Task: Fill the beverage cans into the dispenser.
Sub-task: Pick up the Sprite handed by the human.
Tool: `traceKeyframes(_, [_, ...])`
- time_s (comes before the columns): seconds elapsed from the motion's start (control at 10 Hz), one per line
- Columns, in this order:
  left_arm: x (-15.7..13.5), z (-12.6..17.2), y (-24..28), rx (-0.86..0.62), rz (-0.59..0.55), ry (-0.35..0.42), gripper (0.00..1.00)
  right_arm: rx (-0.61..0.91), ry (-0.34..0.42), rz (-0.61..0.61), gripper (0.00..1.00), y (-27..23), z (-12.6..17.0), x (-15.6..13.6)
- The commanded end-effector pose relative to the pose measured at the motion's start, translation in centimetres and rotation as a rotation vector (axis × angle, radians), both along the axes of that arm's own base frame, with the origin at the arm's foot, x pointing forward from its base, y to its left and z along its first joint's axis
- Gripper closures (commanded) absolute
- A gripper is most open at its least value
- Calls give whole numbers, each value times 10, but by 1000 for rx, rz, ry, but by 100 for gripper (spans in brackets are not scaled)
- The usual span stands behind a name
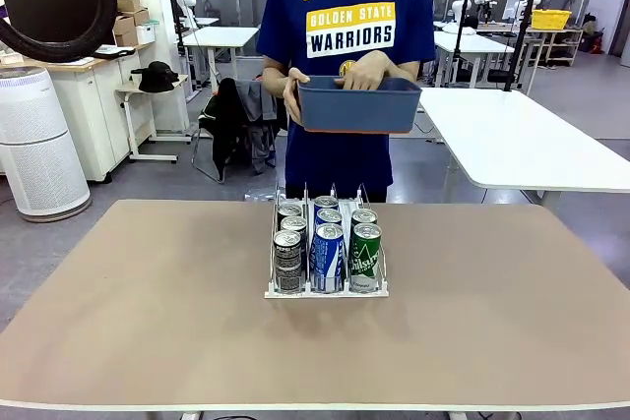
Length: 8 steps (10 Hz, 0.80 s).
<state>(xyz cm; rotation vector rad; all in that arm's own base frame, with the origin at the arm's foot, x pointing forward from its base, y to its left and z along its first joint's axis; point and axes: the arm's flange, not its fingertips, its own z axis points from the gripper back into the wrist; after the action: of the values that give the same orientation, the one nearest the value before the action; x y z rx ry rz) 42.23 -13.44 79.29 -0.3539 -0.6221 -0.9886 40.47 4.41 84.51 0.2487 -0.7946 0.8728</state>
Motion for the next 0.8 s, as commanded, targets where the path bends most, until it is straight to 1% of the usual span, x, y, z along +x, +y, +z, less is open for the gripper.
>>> traceKeyframes(0.0, [0, -5, 1, -21, 30, 83, 0, 2, 6, 6, 0, 2, -1, -1])
traceKeyframes(0.1, [18, -23, -10, 91, 29, 145, 0, 2, 6, 6, 0, 2, -1, -1])
traceKeyframes(0.2, [1, -3, 1, -7, 13, 29, 0, 2, 6, 6, 0, 2, -1, -1])
traceKeyframes(0.7, [1, -3, 1, -7, 13, 29, 0, 2, 6, 6, 0, 2, -1, -1])
